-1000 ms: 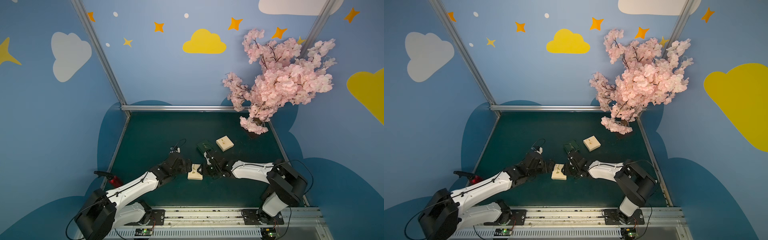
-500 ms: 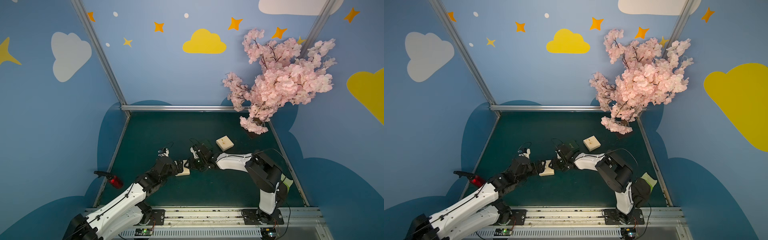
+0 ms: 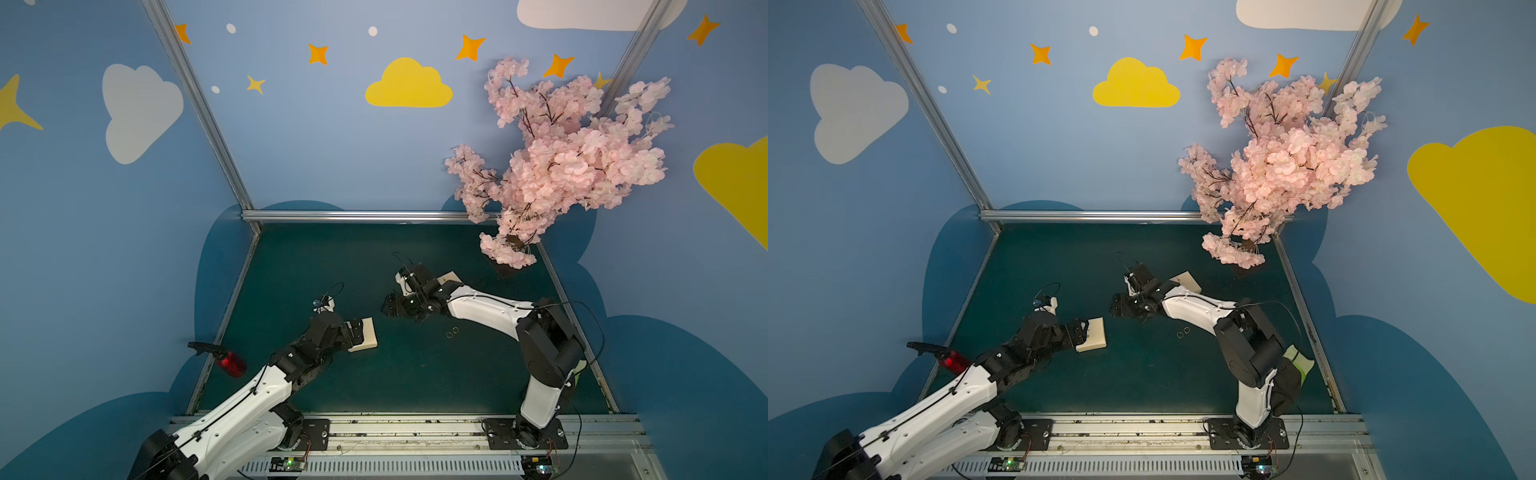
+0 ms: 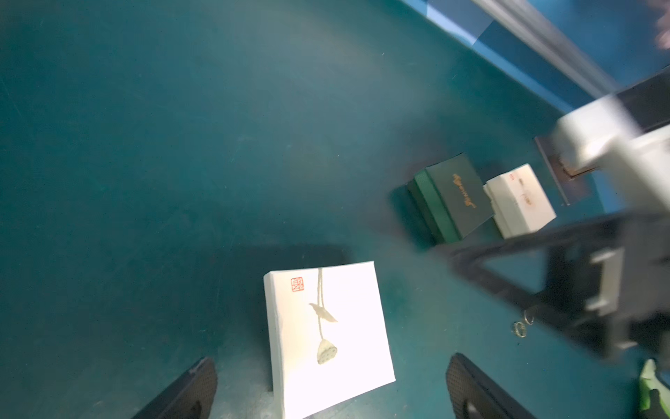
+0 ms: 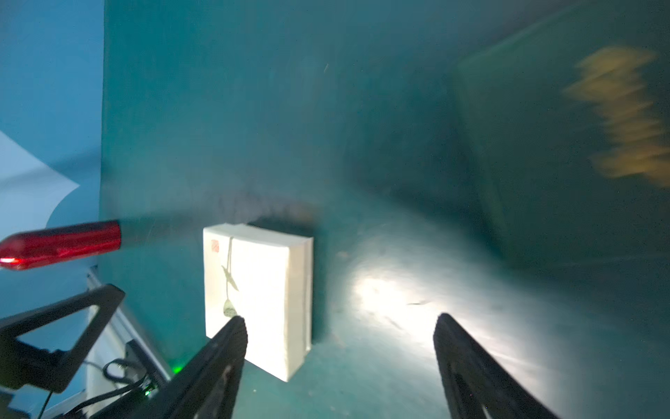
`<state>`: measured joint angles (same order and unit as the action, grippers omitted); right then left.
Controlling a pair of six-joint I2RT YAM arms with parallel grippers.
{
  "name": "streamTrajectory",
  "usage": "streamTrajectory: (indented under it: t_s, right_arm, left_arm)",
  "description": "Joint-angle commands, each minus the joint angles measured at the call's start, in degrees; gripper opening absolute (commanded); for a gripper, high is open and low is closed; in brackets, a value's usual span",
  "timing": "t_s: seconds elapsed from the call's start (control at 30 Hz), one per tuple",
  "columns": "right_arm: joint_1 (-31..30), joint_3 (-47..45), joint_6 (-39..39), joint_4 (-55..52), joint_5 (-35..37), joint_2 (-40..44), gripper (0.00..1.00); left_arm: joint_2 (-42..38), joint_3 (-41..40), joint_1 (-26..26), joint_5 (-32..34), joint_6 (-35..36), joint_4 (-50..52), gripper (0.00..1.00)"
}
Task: Take the rings out of the lift-off lid box
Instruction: Move the jewelry box to the center of the board.
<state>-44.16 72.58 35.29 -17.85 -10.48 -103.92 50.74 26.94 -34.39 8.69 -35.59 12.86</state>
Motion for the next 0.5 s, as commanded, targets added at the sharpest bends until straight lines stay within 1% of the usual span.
streamTrajectory:
  t_s: [0.0,0.1,0.17,0.33,0.47]
  right_arm:
    - [2.84,4.11,-8.04,-10.57,5.7,1.47,0.84]
    - [4.05,9.28,-14.39,-16.54,8.48,-1.02,0.85]
    - [4.98,13.12,-18.17,-20.17,8.46,-3.81,0.86]
    - [6.27,18.19,-23.49,-22.49,7.81,-7.77,0.88]
    - [7.57,21.24,-25.32,-23.79,7.32,-10.72,0.88]
  left_arm:
    - [1.61,1.44,0.35,0.61,0.73,0.57,0.99]
    - [3.39,2.54,0.4,0.88,0.7,0.46,0.99]
    - [5.1,2.93,0.5,1.07,-0.19,-0.08,1.0]
    - [9.8,2.83,0.6,0.29,-2.69,-2.26,0.99]
    - [13.26,3.55,0.77,-0.64,-3.79,-3.11,1.0]
